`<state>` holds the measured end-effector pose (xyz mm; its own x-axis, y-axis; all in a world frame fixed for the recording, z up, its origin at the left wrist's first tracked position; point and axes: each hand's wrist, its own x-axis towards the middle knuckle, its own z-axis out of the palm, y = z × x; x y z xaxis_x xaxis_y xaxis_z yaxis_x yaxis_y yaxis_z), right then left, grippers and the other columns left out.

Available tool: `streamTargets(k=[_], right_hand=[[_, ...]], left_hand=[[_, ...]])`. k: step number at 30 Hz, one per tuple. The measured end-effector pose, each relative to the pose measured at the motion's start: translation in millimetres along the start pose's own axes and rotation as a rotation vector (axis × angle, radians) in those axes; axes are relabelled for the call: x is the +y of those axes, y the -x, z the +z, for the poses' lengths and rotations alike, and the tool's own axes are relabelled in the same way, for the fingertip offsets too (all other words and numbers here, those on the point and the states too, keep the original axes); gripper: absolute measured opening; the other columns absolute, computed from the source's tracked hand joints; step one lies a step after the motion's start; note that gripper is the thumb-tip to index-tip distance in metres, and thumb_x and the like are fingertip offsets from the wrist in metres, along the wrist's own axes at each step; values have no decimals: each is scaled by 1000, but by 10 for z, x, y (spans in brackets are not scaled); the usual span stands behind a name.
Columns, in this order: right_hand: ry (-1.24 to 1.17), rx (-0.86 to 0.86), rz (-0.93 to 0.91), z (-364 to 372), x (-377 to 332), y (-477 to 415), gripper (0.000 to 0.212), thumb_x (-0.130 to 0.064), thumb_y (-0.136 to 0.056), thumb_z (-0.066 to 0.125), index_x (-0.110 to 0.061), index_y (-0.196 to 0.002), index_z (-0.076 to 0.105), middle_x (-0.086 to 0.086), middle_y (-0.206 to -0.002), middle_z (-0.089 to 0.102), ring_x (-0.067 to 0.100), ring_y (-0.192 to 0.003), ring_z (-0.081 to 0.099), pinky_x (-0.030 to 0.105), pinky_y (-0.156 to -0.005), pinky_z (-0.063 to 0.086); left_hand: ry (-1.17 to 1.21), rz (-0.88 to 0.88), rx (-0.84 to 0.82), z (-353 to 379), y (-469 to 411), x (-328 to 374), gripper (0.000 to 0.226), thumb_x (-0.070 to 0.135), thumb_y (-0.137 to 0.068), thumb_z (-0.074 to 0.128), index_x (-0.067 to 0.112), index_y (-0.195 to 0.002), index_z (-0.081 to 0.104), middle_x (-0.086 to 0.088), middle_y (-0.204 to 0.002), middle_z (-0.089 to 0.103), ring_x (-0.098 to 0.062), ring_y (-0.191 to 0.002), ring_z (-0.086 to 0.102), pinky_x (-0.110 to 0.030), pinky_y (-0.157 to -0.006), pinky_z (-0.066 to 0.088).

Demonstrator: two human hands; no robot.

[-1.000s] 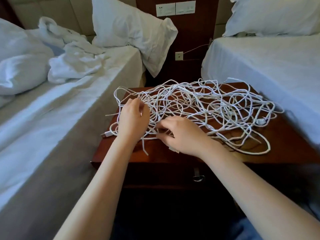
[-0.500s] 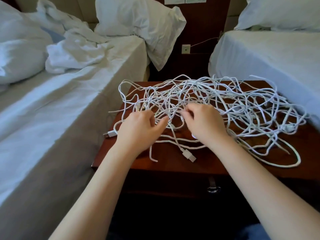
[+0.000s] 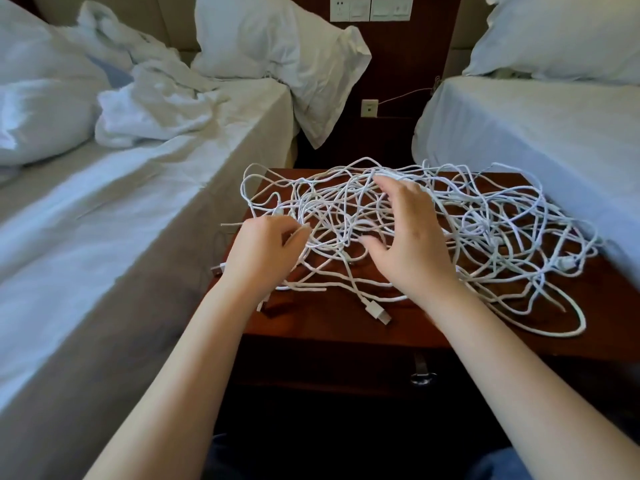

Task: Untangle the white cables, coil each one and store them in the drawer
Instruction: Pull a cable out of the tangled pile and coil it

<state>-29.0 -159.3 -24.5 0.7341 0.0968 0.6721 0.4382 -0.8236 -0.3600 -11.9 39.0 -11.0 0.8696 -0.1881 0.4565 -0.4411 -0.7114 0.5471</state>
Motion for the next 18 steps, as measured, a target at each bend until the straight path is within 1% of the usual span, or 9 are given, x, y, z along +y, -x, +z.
streamTargets(k=[2, 4, 8, 10, 11, 13, 14, 16, 18], right_hand=[[31, 46, -155, 9, -56, -13, 66, -8, -78, 76, -7, -137, 47, 10, -130, 53, 22, -122, 45, 30, -106, 33], [-52, -19, -212, 50, -113, -32, 56, -6, -82, 70, -9, -135, 51, 6, -129, 56, 19, -122, 49, 30, -107, 36], [-278, -339, -65, 166, -144, 14, 49, -11, -93, 60, -17, -140, 48, -2, -128, 57, 15, -122, 51, 32, -102, 43], [-343, -412, -7, 206, -135, 29, 40, -20, -95, 60, -21, -134, 52, -8, -113, 59, 12, -109, 55, 29, -92, 45], [-377, -415, 9, 219, -144, 26, 28, -24, -95, 60, -22, -123, 58, -12, -103, 59, 7, -101, 56, 26, -86, 45], [-442, -391, 31, 229, -163, -4, 6, -28, -95, 60, -24, -91, 59, -13, -86, 57, 0, -85, 53, 22, -74, 43], [-463, -365, 40, 231, -161, -20, 13, -27, -95, 60, -23, -83, 57, -11, -81, 55, 0, -80, 52, 23, -70, 43], [-418, -263, 57, 230, -134, -58, 16, -24, -93, 55, -19, -78, 55, -11, -76, 53, 3, -74, 51, 23, -65, 41], [-162, -31, 11, 227, -78, -73, 15, -22, -90, 49, -15, -78, 57, -9, -74, 54, 9, -68, 51, 23, -57, 38]], left_hand=[[96, 8, 29, -1, 4, 16, 28, 21, -92, 61, 18, -65, 59, 8, -48, 49, -18, -49, 53, -25, -52, 40], [161, 15, -6, 12, 12, 51, 20, 23, -92, 62, 20, -72, 64, 10, -48, 51, -12, -45, 53, -21, -48, 42], [218, 103, 35, -6, 15, 101, 37, 25, -89, 66, 35, -56, 52, 14, -43, 43, -4, -42, 44, -13, -45, 31], [226, 137, 60, -16, 13, 96, 47, 23, -89, 66, 36, -50, 44, 13, -41, 37, -5, -43, 39, -13, -45, 28], [224, 157, 65, -14, 12, 90, 50, 22, -89, 67, 35, -49, 40, 12, -40, 35, -5, -43, 37, -12, -45, 28], [208, 200, 74, -19, 10, 76, 53, 22, -88, 67, 34, -47, 37, 11, -39, 33, -5, -42, 36, -12, -45, 27], [201, 220, 80, -27, 10, 66, 51, 24, -88, 66, 27, -46, 38, 10, -40, 31, -6, -43, 34, -12, -45, 26], [192, 240, 90, -42, 8, 61, 49, 30, -87, 63, 13, -47, 40, 9, -43, 32, -8, -44, 32, -14, -45, 25], [201, 238, 77, -48, 9, 87, 50, 28, -88, 65, 24, -47, 37, 12, -42, 30, -6, -42, 34, -12, -45, 26]])
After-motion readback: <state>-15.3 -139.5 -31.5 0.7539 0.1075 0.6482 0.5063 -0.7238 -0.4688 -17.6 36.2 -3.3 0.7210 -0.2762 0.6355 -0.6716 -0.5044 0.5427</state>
